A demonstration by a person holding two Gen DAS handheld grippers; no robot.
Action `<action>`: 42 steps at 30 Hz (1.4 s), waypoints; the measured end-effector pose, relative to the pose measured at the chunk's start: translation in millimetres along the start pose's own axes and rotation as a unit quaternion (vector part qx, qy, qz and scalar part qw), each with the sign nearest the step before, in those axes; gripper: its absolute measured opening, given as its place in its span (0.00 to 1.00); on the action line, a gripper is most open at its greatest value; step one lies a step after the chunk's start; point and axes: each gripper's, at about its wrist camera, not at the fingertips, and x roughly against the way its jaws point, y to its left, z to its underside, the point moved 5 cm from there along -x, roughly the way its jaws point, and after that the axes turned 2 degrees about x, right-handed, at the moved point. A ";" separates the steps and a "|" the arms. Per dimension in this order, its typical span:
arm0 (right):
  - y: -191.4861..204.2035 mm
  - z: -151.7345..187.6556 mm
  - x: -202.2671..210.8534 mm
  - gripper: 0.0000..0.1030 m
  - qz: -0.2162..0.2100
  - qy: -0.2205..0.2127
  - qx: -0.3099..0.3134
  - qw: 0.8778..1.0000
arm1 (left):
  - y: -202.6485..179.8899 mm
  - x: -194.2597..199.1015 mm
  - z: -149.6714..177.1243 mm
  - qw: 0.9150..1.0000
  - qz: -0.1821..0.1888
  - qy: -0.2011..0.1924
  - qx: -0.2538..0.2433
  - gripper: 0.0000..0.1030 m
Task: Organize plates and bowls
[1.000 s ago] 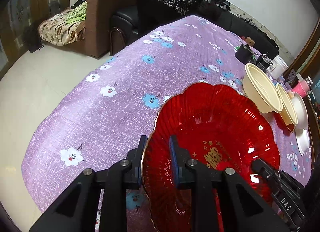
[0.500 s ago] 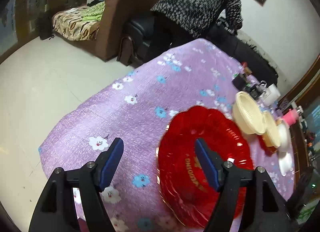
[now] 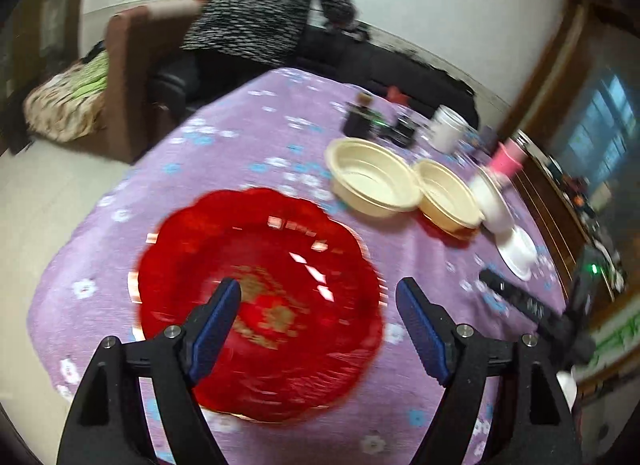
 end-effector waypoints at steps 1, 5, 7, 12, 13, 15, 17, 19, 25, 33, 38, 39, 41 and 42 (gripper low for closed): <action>-12.8 -3.5 3.8 0.40 0.005 -0.005 -0.014 1.000 | -7.7 -3.1 2.8 1.000 0.005 0.005 -0.008 0.77; -59.0 -18.0 25.6 0.40 0.039 -0.034 -0.055 0.997 | -30.7 -13.9 11.2 0.999 0.017 0.023 -0.033 0.77; -83.6 -24.8 38.9 0.40 0.061 -0.050 -0.073 0.994 | -40.9 -19.9 15.7 0.998 0.023 0.031 -0.044 0.77; -144.3 -39.5 68.0 0.41 0.117 -0.088 -0.115 0.982 | -60.5 -33.4 26.3 0.997 0.029 0.049 -0.059 0.77; -153.5 -42.7 72.0 0.41 0.123 -0.092 -0.120 0.981 | -64.8 -36.4 28.2 0.996 0.030 0.053 -0.061 0.77; -166.5 -48.1 75.6 0.44 0.125 -0.093 -0.128 0.980 | -74.6 -42.5 32.1 0.995 0.036 0.060 -0.067 0.77; -168.7 -51.1 72.3 0.46 0.103 -0.086 -0.137 0.981 | -81.8 -47.5 34.6 0.995 0.038 0.065 -0.070 0.77; -162.0 -54.2 61.9 0.46 0.068 -0.070 -0.143 0.985 | -89.2 -53.0 37.2 0.994 0.040 0.071 -0.072 0.77; -113.6 -65.9 20.6 0.46 0.002 -0.033 -0.115 0.993 | -97.8 -60.6 41.6 0.993 0.039 0.081 -0.077 0.77; -72.0 -76.9 -29.8 0.46 -0.034 0.001 -0.113 0.993 | -89.7 -62.3 44.4 0.993 0.040 0.086 -0.073 0.77; -70.8 -78.1 -46.8 0.46 -0.036 0.012 -0.128 0.991 | -87.8 -59.8 45.6 0.993 0.045 0.084 -0.072 0.77; -72.5 -77.1 -42.7 0.46 -0.040 0.008 -0.131 0.991 | -88.2 -58.6 46.3 0.993 0.049 0.084 -0.073 0.77; -79.3 -79.2 -30.1 0.46 -0.038 -0.007 -0.133 0.990 | -89.6 -57.3 48.2 0.992 0.054 0.084 -0.079 0.77; -83.8 -79.7 -23.9 0.46 -0.030 -0.016 -0.131 0.991 | -90.5 -57.6 48.9 0.992 0.056 0.083 -0.081 0.77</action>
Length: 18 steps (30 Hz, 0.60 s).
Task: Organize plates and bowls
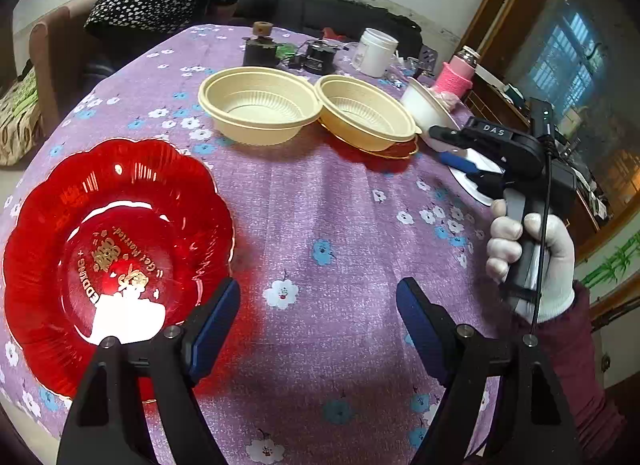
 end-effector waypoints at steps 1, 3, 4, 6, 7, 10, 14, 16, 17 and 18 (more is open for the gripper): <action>-4.3 -2.9 5.5 0.46 0.007 -0.011 0.002 1.000 | -0.9 -1.2 0.4 1.000 0.002 0.000 -0.001 0.77; -11.8 -3.8 8.5 0.46 0.014 -0.014 0.005 1.000 | -3.4 -5.2 1.6 1.000 0.008 0.004 0.001 0.77; -15.4 -2.5 6.5 0.46 0.015 -0.009 0.002 1.000 | -4.6 -6.7 2.4 1.000 0.010 0.006 0.002 0.77; -19.9 3.0 -1.6 0.46 0.017 0.004 -0.002 1.000 | -8.8 -10.4 5.1 1.000 0.013 0.011 -0.001 0.77; -19.6 5.4 -4.3 0.45 0.018 0.010 0.000 1.000 | -10.9 -12.5 6.2 1.000 0.014 0.013 -0.004 0.77; -9.8 9.6 -13.9 0.39 0.018 0.015 0.021 1.000 | -14.5 -17.0 8.5 1.000 0.017 0.018 -0.003 0.77; -1.2 13.3 -30.6 0.32 0.030 0.024 0.038 0.999 | -17.9 -18.3 10.5 1.000 0.020 0.021 0.002 0.77; -4.0 16.3 -39.0 0.32 0.023 0.028 0.030 0.999 | -19.6 -16.2 12.4 1.000 0.021 0.020 0.001 0.77; -4.3 15.9 -41.2 0.32 0.021 0.024 0.028 0.999 | -20.2 -15.0 13.7 1.000 0.021 0.019 0.000 0.77; -4.1 15.5 -43.5 0.31 0.019 0.023 0.027 0.999 | -20.4 -14.4 14.8 1.000 0.021 0.018 0.001 0.77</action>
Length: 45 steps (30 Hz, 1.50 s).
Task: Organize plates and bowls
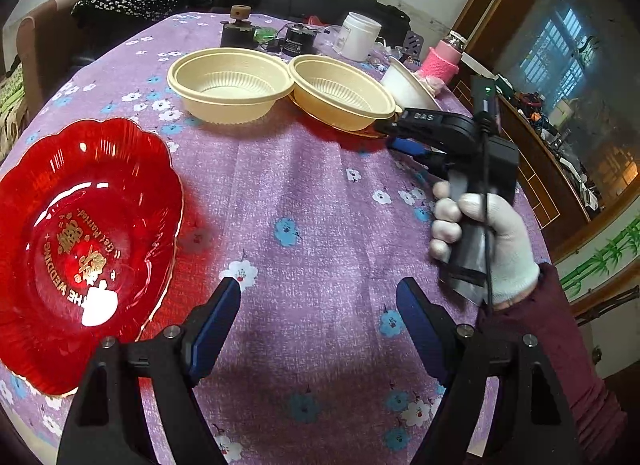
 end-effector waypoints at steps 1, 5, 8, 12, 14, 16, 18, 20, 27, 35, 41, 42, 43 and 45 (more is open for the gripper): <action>0.1 -0.2 -0.7 0.25 -0.005 -0.005 0.000 1.000 | 0.0 0.8 1.4 1.000 0.001 0.000 0.002 0.77; 2.5 3.5 5.9 0.17 -0.004 -0.011 0.012 1.000 | 4.0 8.7 6.0 1.000 0.007 -0.004 0.014 0.77; 20.3 3.3 31.9 0.10 0.044 -0.050 0.081 0.994 | 9.2 19.4 7.7 1.000 0.006 -0.014 0.018 0.77; 54.4 7.3 69.5 0.05 0.107 -0.100 0.189 0.971 | 16.3 33.2 8.7 0.999 0.002 -0.028 0.020 0.77; 70.0 8.8 85.1 0.04 0.138 -0.119 0.239 0.954 | 20.4 39.2 8.9 0.999 0.005 -0.035 0.024 0.77; 81.5 8.1 101.4 0.04 0.171 -0.143 0.276 0.935 | 24.0 44.3 8.8 0.999 0.007 -0.041 0.026 0.77; 89.0 5.1 115.1 0.05 0.205 -0.169 0.304 0.915 | 26.2 48.1 9.7 0.999 0.009 -0.045 0.027 0.77; 94.2 -2.7 127.4 0.04 0.218 -0.184 0.310 0.907 | 28.3 50.2 9.9 0.998 0.011 -0.048 0.027 0.77; 86.2 -15.4 181.1 0.04 0.219 -0.219 0.277 0.910 | 27.5 53.8 9.4 0.998 0.019 -0.049 0.024 0.77; 31.0 7.1 219.8 0.04 0.095 -0.126 0.162 0.974 | -1.1 45.3 0.6 0.998 0.043 -0.045 -0.002 0.77; -16.7 65.0 197.3 0.05 -0.022 0.008 0.056 0.998 | -23.7 5.2 10.0 0.998 0.071 0.003 -0.002 0.77; -23.1 72.3 193.1 0.05 -0.029 0.024 0.045 0.998 | -26.1 -1.6 12.6 0.997 0.074 0.013 0.000 0.77; -30.0 83.2 186.0 0.06 -0.037 0.044 0.031 0.998 | -28.9 -9.3 15.6 0.997 0.077 0.024 0.002 0.77; -39.3 101.5 172.2 0.06 -0.046 0.077 0.013 0.996 | -34.3 -22.3 21.2 0.996 0.084 0.044 0.002 0.77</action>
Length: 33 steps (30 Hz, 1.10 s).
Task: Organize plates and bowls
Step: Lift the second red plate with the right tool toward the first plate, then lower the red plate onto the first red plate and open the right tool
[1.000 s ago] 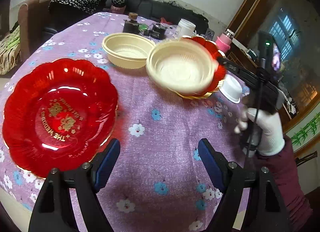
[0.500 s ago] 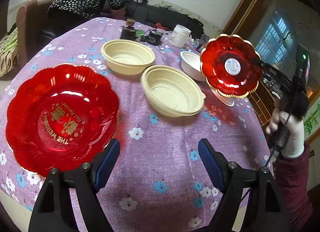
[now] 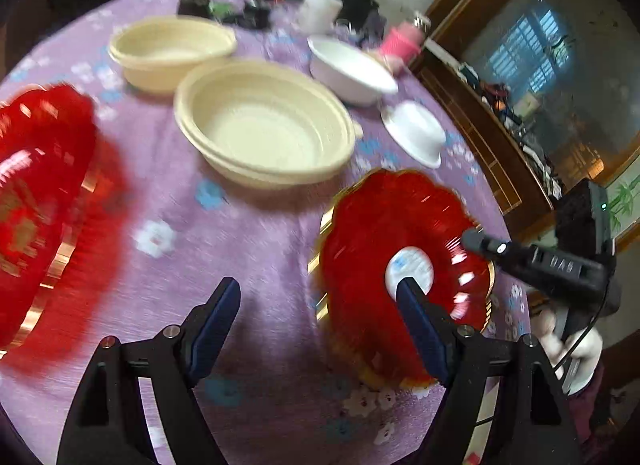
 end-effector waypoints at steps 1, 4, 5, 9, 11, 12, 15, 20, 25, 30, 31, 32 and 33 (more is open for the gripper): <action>-3.8 6.7 -5.9 0.06 0.001 0.010 -0.003 1.000 | -1.3 -7.4 3.0 1.000 0.002 0.011 0.001 0.77; -4.1 15.6 -14.7 0.08 0.010 0.012 0.008 1.000 | -5.9 -19.4 6.9 1.000 -0.001 0.020 0.000 0.77; -2.1 16.4 -15.2 0.08 0.014 0.007 0.012 1.000 | -8.1 -19.7 6.9 1.000 -0.001 0.020 -0.005 0.76; 12.5 17.9 -14.7 0.12 0.063 -0.014 0.058 0.996 | -16.4 -24.9 9.8 0.999 0.002 0.031 -0.015 0.54; 14.9 20.7 -15.9 0.18 0.082 -0.016 0.071 0.994 | -19.5 -26.5 11.3 0.999 -0.010 0.024 -0.026 0.50; 11.5 22.1 -16.0 0.21 0.088 -0.016 0.075 0.993 | -20.7 -27.0 11.8 0.999 -0.015 0.020 -0.030 0.47; 8.4 27.4 -17.3 0.23 0.121 -0.021 0.090 0.988 | -20.8 -25.6 11.2 0.999 -0.026 0.007 -0.038 0.35; 5.1 32.6 -12.9 0.14 0.128 -0.031 0.085 0.988 | -13.9 -14.3 8.6 0.999 -0.026 -0.015 -0.028 0.27; 20.6 33.3 -4.7 0.10 0.118 -0.052 0.097 0.987 | -12.1 4.1 5.5 0.998 -0.027 -0.043 -0.024 0.27; 43.0 28.9 -3.1 0.10 0.096 -0.071 0.111 0.987 | -0.9 25.1 3.0 0.997 -0.032 -0.065 -0.006 0.27; 47.9 27.6 -3.4 0.09 0.089 -0.074 0.112 0.987 | 2.7 29.5 2.6 0.997 -0.033 -0.069 0.000 0.27; 54.0 26.0 -4.3 0.09 0.082 -0.076 0.115 0.987 | 6.1 34.7 1.8 0.997 -0.034 -0.073 0.006 0.27; 59.7 24.4 -5.3 0.09 0.077 -0.077 0.119 0.987 | 9.8 40.0 1.3 0.996 -0.036 -0.078 0.012 0.27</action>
